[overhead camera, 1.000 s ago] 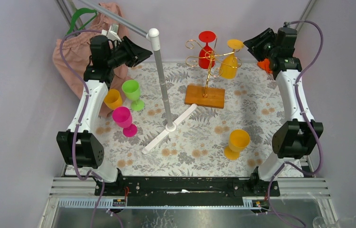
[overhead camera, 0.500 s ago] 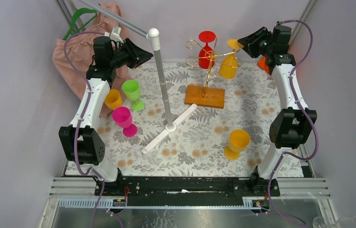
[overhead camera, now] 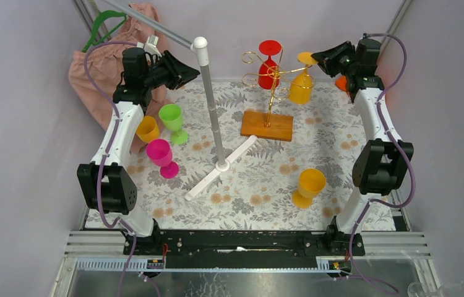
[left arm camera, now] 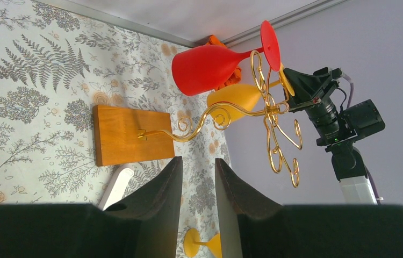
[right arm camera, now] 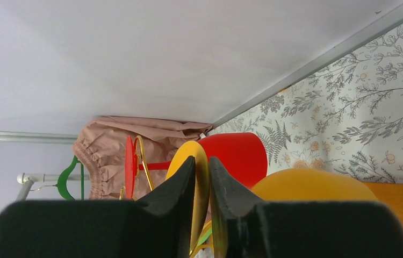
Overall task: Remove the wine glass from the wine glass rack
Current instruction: Pick up the wine glass from the wine rack.
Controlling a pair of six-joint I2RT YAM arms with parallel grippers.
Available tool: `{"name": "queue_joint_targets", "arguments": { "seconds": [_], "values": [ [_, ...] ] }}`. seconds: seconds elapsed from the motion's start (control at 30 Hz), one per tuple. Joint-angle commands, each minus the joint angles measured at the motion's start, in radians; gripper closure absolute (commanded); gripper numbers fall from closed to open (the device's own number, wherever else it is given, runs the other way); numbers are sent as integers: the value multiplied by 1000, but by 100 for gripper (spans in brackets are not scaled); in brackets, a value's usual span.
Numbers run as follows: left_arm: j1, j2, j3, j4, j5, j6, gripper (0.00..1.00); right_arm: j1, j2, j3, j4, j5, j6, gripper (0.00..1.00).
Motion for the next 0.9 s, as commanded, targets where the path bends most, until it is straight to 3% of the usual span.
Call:
{"name": "queue_joint_targets", "arguments": {
  "seconds": [0.0, 0.27, 0.5, 0.87],
  "values": [
    [-3, 9, 22, -5, 4, 21, 65, -11, -54, -7, 36, -5, 11, 79],
    [-2, 6, 17, -3, 4, 18, 66, -13, -64, 7, 62, -18, 32, 86],
    [-2, 7, 11, -2, 4, 18, 66, -28, -56, -63, 201, -107, 191, 99],
    [-2, 11, 6, -2, 5, 21, 67, -51, -35, -221, 470, -207, 447, 100]
  ]
}}
